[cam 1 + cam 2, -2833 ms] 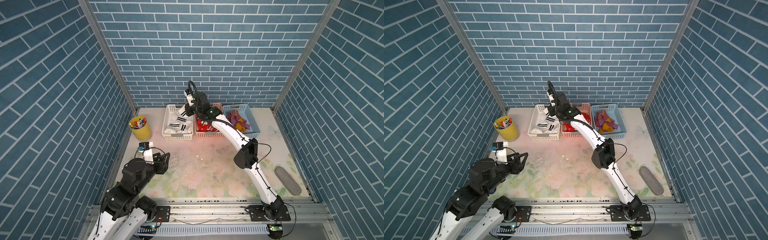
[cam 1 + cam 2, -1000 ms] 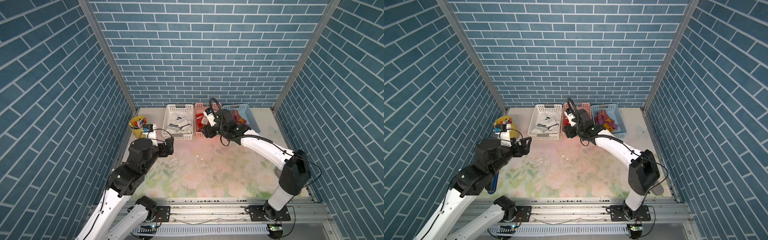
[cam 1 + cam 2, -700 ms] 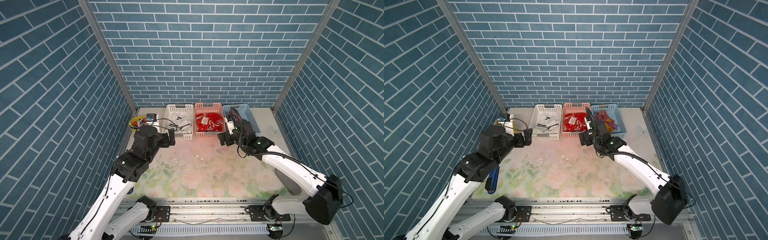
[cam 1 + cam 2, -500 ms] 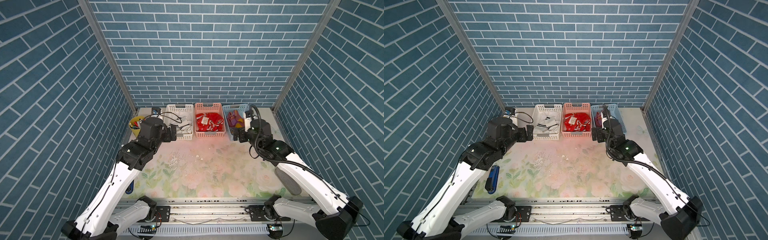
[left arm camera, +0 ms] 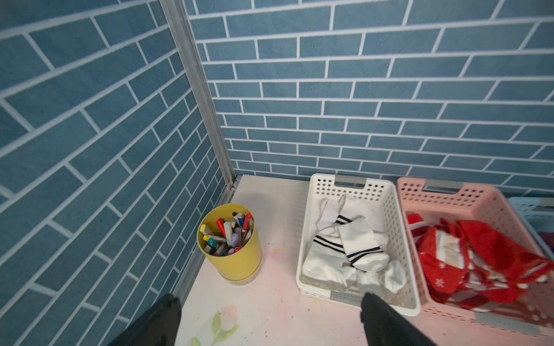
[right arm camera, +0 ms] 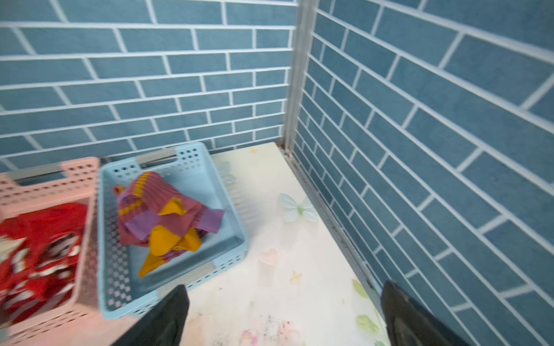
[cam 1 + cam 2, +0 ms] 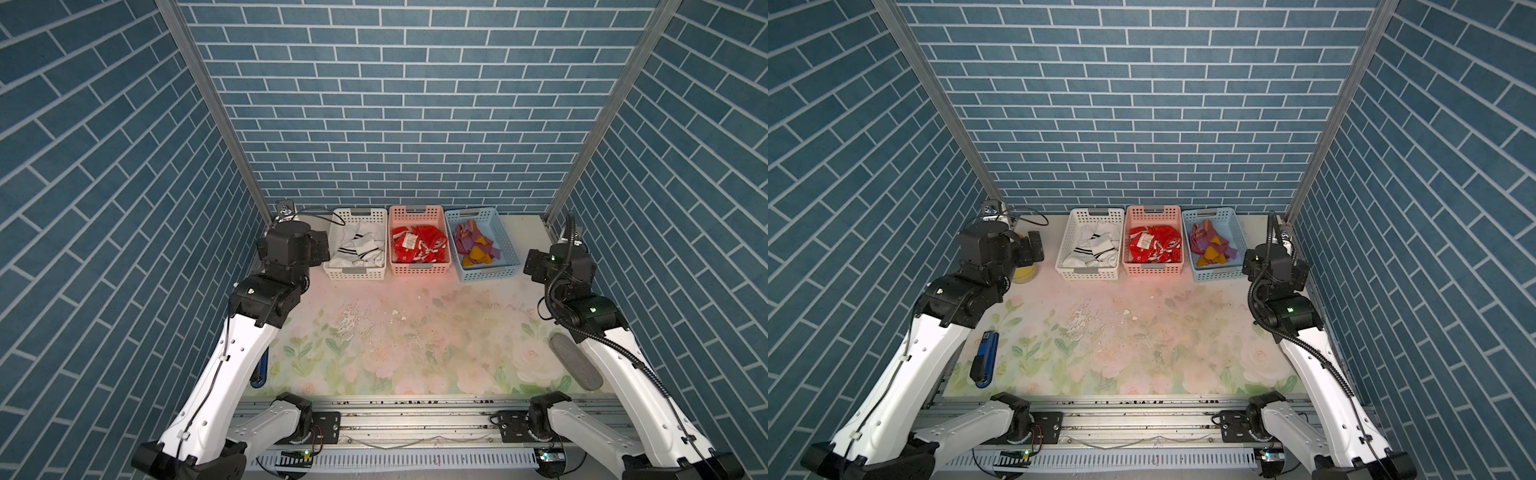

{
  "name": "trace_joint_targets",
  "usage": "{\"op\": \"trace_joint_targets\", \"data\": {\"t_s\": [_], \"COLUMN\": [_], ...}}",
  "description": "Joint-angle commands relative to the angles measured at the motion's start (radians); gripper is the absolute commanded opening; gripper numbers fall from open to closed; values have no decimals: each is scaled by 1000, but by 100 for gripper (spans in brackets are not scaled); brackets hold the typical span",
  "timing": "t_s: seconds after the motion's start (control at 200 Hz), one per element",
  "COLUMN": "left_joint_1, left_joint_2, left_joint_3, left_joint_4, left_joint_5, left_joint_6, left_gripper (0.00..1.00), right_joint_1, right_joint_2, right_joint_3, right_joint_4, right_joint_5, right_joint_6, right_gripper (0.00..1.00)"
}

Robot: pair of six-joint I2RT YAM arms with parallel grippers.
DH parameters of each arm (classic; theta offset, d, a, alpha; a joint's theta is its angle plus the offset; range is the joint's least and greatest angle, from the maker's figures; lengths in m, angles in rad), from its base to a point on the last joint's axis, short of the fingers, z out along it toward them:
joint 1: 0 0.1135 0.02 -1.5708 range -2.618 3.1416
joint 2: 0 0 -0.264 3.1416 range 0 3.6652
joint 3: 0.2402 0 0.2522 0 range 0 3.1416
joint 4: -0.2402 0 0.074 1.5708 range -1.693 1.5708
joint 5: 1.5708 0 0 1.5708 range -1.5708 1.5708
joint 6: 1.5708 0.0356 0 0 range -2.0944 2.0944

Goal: Sort the socks into the basket by color
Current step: Reset both arms

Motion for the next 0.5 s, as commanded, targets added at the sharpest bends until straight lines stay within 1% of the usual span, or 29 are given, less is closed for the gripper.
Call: {"op": "trace_joint_targets", "data": {"t_s": [0.0,0.05,0.13,0.195,0.225,0.405,0.45,0.495], "left_joint_1": [21,47,113,152,165,197,197,201], "left_joint_2": [9,10,19,28,34,83,103,120], "left_joint_3": [-158,-239,-352,-439,-476,-671,-713,-757], "left_joint_4": [164,239,332,418,460,727,805,891], "left_joint_5": [-57,-69,-1,43,55,53,33,27], "left_joint_6": [84,96,83,73,74,95,99,107], "left_gripper": [100,100,100,100,100,100,100,100], "right_joint_1": [-76,-119,-182,-218,-220,-255,-263,-264], "right_joint_2": [41,37,24,25,32,104,99,73], "right_joint_3": [10,-14,-68,-127,-150,-179,-203,-253], "right_joint_4": [-49,-19,53,169,199,217,246,315], "right_joint_5": [2,-69,-180,-293,-292,-311,-327,-349], "right_joint_6": [32,37,44,-61,-85,-73,-66,-67], "right_gripper": [99,99,99,99,99,99,99,99]}}
